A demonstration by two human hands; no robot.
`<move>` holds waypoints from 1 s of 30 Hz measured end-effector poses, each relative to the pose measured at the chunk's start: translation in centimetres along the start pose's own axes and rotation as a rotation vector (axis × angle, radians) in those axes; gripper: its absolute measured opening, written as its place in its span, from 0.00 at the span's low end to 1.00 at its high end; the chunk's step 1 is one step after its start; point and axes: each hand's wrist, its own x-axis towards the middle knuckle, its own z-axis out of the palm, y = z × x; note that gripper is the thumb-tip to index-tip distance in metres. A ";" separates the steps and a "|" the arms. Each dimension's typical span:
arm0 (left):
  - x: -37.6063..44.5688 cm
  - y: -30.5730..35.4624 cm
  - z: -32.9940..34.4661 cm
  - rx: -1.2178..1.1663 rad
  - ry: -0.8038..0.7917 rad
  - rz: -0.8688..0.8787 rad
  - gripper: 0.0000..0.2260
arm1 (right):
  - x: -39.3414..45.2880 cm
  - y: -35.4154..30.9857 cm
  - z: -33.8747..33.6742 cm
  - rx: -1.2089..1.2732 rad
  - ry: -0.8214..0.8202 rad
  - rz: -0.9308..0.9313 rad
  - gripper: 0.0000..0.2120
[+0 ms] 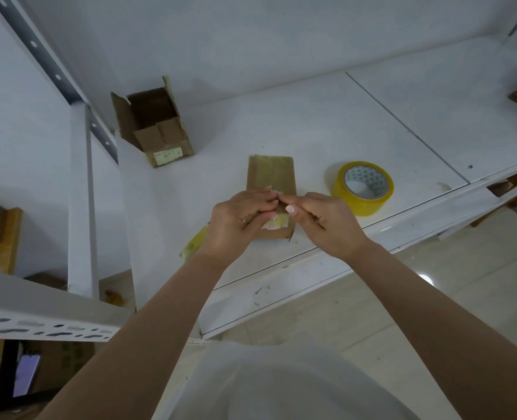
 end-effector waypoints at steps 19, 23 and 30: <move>1.9 0.6 1.7 0.634 -0.142 -0.224 0.31 | -0.1 2.5 0.3 0.033 0.086 0.409 0.14; 2.8 0.5 -1.1 0.087 0.092 -0.241 0.28 | 1.0 2.1 0.8 0.187 -0.007 0.576 0.18; 2.5 0.6 -2.5 -0.502 0.203 -0.329 0.24 | 4.4 -0.7 3.0 0.482 -0.180 0.629 0.08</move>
